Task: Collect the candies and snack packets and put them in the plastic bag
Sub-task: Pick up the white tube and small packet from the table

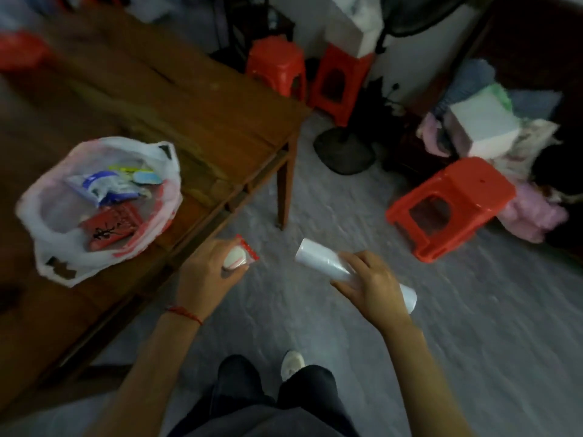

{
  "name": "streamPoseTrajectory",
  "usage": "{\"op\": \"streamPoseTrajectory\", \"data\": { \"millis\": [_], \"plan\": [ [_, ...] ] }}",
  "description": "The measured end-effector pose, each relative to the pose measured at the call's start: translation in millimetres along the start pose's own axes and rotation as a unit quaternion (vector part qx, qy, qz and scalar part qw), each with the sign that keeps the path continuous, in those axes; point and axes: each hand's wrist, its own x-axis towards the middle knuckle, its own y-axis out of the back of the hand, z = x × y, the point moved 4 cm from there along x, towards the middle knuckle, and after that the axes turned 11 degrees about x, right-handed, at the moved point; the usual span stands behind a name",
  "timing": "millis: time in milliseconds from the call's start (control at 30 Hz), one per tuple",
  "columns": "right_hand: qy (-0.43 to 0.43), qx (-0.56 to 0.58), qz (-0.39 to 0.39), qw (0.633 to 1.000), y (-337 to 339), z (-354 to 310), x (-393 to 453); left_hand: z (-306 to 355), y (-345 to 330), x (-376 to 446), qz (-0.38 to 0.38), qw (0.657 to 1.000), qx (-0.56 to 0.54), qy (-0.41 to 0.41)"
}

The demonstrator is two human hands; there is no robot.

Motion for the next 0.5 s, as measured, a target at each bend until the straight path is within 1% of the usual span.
{"op": "streamPoseTrajectory", "data": {
  "millis": [133,200,333,500],
  "plan": [
    [0.078,0.016,-0.065,0.995,-19,-13,51,-28,17,-18,0.039,0.993,0.018,0.109],
    [0.110,0.025,-0.095,0.989,-34,-24,73,-40,29,-26,0.064,0.986,0.037,0.149],
    [0.160,0.045,-0.138,0.976,-66,-48,107,-61,49,-35,0.104,0.969,0.081,0.207],
    [0.217,0.059,-0.170,0.960,-108,-92,157,-104,68,-27,0.111,0.952,0.097,0.268]
  ]
}}
